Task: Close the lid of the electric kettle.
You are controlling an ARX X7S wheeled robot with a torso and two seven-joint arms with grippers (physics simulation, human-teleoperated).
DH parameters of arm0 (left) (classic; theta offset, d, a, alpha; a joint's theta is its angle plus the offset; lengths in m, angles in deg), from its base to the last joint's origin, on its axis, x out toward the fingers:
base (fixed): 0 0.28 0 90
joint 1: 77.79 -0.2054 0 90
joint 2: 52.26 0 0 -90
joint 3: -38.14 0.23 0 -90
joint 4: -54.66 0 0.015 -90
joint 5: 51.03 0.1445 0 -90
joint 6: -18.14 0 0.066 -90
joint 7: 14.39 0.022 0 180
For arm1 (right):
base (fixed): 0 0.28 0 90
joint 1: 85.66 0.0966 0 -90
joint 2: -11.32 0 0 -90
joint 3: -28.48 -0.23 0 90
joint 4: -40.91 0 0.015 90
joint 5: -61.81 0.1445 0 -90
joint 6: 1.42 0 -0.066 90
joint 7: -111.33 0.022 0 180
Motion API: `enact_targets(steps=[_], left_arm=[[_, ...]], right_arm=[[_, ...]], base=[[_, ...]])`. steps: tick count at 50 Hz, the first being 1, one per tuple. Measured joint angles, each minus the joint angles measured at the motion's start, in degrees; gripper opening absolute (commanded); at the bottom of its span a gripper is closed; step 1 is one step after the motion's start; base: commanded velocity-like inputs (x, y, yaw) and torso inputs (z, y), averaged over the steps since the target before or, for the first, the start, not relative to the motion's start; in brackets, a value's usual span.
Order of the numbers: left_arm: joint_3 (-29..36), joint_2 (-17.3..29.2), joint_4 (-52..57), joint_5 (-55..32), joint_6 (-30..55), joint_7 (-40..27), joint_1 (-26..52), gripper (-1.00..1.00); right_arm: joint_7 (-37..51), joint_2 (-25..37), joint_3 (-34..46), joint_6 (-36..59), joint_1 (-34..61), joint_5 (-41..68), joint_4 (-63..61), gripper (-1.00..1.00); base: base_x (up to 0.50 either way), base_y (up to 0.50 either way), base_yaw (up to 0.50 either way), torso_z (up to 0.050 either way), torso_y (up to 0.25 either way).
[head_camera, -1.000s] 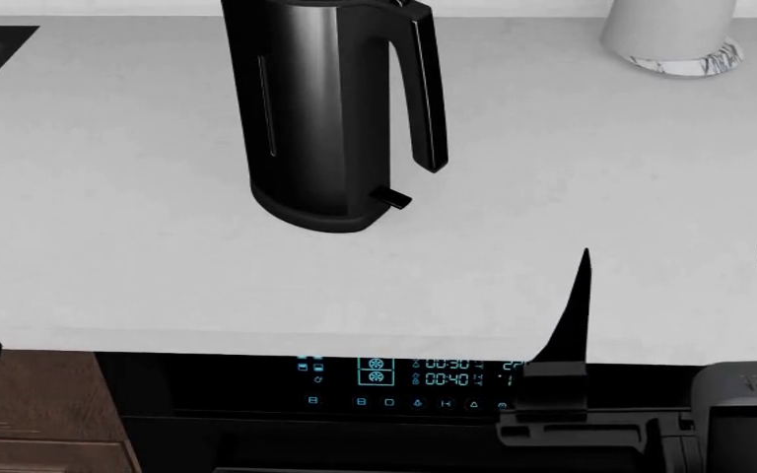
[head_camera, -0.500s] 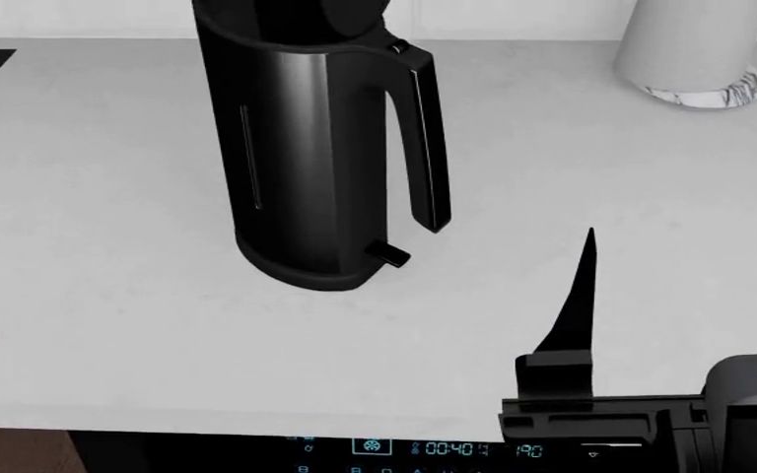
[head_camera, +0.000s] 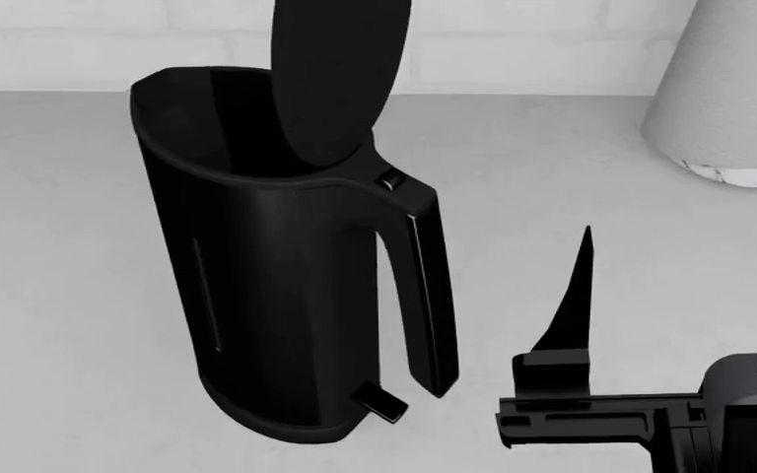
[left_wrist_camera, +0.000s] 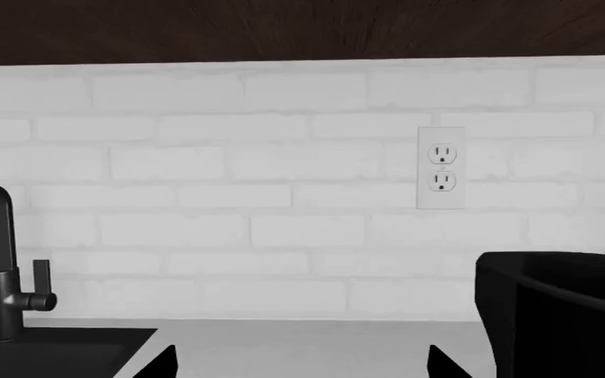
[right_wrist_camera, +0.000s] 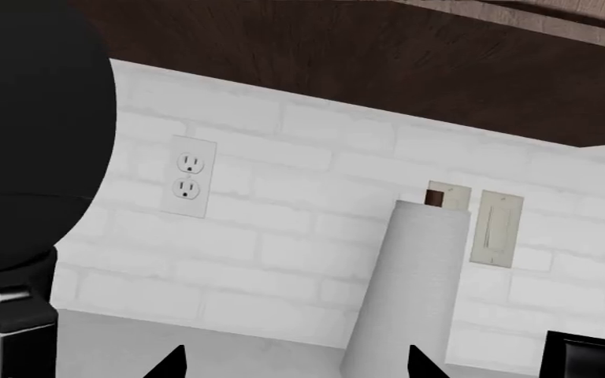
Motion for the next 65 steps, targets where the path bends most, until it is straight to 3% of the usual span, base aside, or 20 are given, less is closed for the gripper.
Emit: enact_targets(steps=[14, 30, 39, 65], left_arm=[[0.2, 0.1, -0.1, -0.1, -0.3, -0.2, 0.1, 1.00], [-0.1, 0.2, 0.1, -0.5, -0.5, -0.7, -0.5, 1.00], [-0.1, 0.2, 0.2, -0.5, -0.8, -0.9, -0.7, 1.00], [0.1, -0.1, 0.4, 0.0, -2.2, -1.9, -1.7, 1.00]], right_arm=[[0.8, 0.6, 0.6, -1.3, -0.4, 0.4, 0.6, 1.00], [3.0, 0.3, -1.9, 0.7, 0.8, 5.8, 1.2, 1.00], [5.3, 1.1, 1.3, 5.3, 8.2, 7.0, 3.9, 1.00], [0.4, -0.4, 14.0, 2.0, 29.2, 1.4, 20.0, 1.00]], base=[[0.50, 0.00, 0.00, 0.000, 0.002], [0.01, 0.00, 0.00, 0.000, 0.002], [0.00, 0.00, 0.00, 0.000, 0.000], [0.00, 0.00, 0.00, 0.000, 0.000]])
